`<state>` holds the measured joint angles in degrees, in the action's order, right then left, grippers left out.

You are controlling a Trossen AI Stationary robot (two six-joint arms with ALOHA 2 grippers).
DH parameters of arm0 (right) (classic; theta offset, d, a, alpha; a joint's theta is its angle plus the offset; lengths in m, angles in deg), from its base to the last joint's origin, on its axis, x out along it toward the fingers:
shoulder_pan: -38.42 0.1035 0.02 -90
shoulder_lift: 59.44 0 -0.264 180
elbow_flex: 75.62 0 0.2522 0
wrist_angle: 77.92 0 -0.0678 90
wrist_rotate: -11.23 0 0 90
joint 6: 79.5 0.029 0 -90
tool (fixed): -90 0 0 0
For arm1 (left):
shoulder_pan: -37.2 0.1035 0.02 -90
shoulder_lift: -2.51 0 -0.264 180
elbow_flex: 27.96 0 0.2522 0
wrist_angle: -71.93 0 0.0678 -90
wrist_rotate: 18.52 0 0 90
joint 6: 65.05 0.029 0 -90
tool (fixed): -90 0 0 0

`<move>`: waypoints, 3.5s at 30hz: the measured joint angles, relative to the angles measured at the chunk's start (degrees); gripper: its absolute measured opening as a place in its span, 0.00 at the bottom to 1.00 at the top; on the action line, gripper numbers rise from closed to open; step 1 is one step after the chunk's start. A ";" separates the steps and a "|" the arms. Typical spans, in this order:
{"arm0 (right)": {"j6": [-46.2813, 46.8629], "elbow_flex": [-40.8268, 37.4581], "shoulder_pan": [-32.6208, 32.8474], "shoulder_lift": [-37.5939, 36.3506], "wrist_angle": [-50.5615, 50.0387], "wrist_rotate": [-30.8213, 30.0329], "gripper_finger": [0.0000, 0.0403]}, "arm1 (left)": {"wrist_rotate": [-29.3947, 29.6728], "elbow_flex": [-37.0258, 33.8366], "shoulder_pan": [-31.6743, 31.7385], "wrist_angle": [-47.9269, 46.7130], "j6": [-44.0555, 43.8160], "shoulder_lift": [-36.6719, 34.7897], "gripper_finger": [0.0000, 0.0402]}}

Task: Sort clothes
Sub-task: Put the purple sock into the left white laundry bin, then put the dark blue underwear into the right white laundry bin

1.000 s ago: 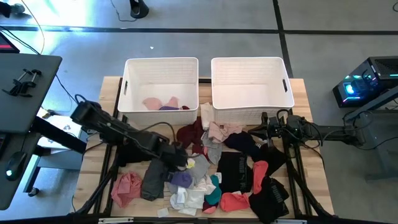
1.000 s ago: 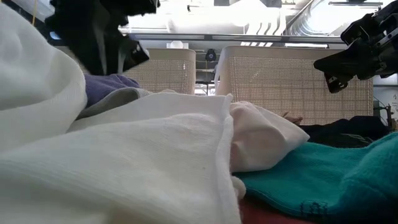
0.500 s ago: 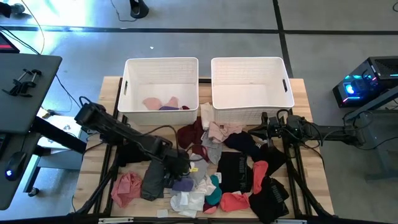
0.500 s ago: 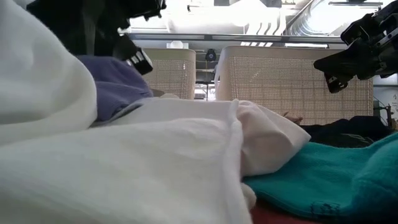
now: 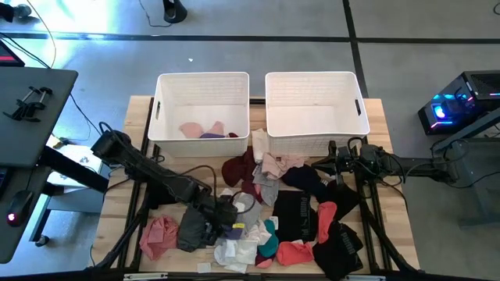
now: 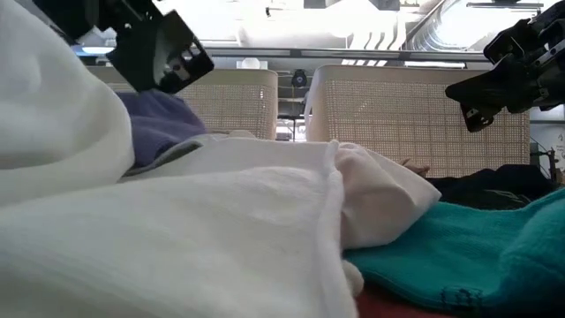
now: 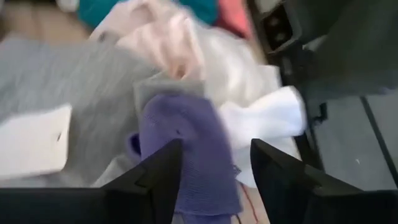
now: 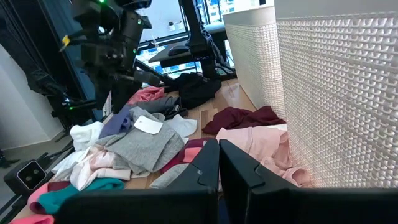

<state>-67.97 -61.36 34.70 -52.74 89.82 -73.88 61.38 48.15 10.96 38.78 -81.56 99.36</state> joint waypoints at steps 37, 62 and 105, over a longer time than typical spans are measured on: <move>0.00 0.00 0.01 0.07 0.02 -0.01 0.00 | 23.76 7.77 3.56 -11.07 -16.85 -10.80 0.00; 0.00 0.00 0.01 0.04 0.02 0.00 0.00 | 50.10 5.94 36.58 -17.61 -6.90 -27.81 0.02; 49.78 0.44 0.00 0.07 18.74 10.40 0.00 | 9.07 2.78 47.49 11.58 -7.18 -38.26 0.33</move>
<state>-18.19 -60.92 34.70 -52.67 108.56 -63.48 70.45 50.92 58.45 50.35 -88.75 61.10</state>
